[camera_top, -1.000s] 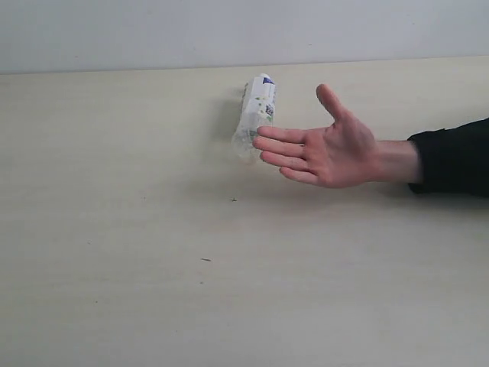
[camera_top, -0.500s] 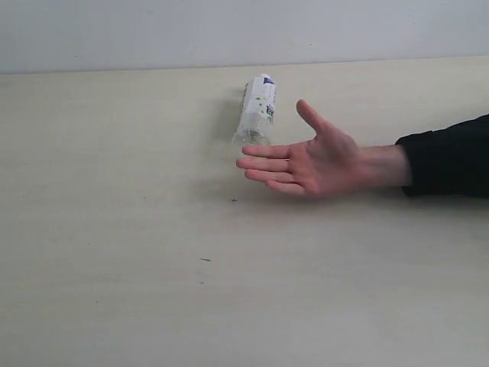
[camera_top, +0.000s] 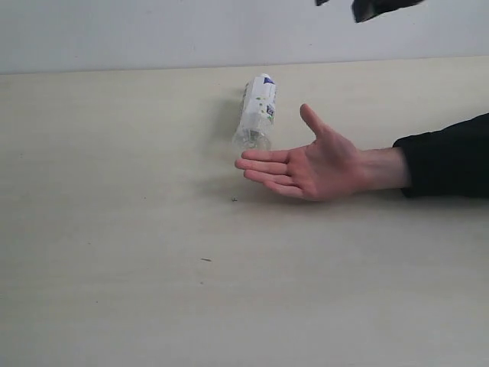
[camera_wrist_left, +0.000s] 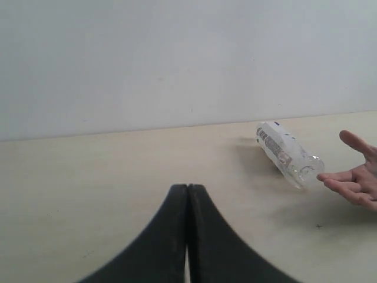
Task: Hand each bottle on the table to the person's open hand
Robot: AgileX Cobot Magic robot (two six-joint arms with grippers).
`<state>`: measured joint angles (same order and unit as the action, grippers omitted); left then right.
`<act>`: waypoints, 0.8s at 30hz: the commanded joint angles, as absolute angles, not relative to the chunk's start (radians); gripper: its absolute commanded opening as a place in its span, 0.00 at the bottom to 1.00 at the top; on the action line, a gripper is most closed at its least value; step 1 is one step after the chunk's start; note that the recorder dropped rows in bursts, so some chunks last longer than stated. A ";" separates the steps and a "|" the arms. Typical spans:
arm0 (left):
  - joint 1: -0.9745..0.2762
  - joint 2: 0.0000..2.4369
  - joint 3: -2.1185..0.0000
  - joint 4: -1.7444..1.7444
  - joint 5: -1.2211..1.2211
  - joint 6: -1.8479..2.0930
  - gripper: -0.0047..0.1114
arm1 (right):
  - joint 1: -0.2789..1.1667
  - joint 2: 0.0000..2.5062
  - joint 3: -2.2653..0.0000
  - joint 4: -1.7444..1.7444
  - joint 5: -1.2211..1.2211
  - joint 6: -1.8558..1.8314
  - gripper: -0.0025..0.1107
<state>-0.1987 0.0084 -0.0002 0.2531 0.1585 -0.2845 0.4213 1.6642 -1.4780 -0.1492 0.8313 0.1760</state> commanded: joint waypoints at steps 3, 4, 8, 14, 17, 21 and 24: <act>-0.197 0.005 0.000 0.253 0.156 -0.292 0.04 | 0.425 2.108 -1.939 -0.015 1.026 0.159 0.04; -0.197 0.005 0.000 0.253 0.156 -0.292 0.04 | 0.425 2.140 -1.981 0.000 1.024 0.189 0.07; -0.197 0.005 0.000 0.253 0.156 -0.292 0.04 | 0.425 2.208 -2.023 0.027 1.010 0.194 0.40; -0.197 0.005 0.000 0.253 0.156 -0.292 0.04 | 0.425 2.259 -2.023 0.065 0.874 0.214 0.72; -0.197 0.005 0.000 0.253 0.156 -0.292 0.04 | 0.425 2.290 -2.023 0.072 0.869 0.236 0.74; -0.197 0.005 0.000 0.253 0.156 -0.292 0.04 | 0.425 2.330 -2.023 0.079 0.843 0.258 0.79; -0.197 0.005 0.000 0.253 0.156 -0.292 0.04 | 0.425 2.348 -2.023 0.079 0.813 0.258 0.85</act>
